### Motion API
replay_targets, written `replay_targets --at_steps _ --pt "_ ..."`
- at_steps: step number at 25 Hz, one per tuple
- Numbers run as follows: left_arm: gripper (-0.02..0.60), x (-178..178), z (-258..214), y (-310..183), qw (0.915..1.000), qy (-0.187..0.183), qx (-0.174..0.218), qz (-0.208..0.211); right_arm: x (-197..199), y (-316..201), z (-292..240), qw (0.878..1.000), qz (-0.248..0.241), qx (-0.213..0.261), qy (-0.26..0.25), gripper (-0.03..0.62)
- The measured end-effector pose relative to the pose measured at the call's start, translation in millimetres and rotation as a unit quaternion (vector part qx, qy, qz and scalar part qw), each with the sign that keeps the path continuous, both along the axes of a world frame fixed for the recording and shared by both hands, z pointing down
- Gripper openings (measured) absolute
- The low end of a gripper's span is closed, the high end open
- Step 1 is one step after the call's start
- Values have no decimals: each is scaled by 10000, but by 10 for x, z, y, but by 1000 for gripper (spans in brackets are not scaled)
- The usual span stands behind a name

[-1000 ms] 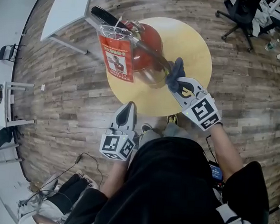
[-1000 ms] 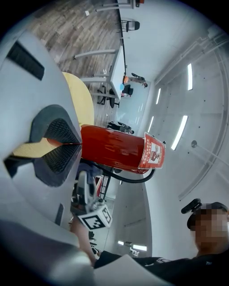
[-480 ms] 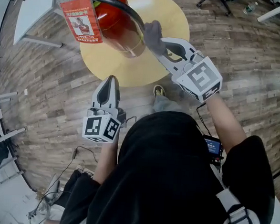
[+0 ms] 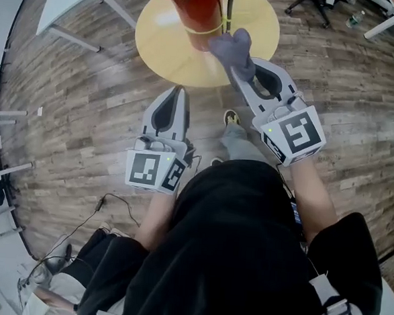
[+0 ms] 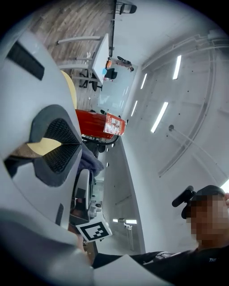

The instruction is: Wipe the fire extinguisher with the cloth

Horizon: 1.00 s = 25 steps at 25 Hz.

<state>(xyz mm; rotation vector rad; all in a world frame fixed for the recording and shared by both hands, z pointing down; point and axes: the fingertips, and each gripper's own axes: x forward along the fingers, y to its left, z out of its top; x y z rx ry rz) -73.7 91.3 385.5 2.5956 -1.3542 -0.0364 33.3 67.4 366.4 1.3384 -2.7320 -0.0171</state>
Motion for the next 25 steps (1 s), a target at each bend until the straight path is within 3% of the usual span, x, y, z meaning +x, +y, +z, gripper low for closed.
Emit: replay_targets --at_steps 6,13,19,25 --pt "25 -289 50 693 10000 66 -57 -19 -206 712 204 9982 349 -384 -301 61" --pt "24 -454 -26 1022 9996 190 -32 -210 -233 953 230 9947 402 -635 -703 61" --pt "23 -606 -58 1101 9992 256 7 -315 -379 1019 189 9959 261 -580 -640 61" --pt "23 -532 -8 1168 9992 288 -61 -261 -371 1118 201 9975 142 -521 -446 61"
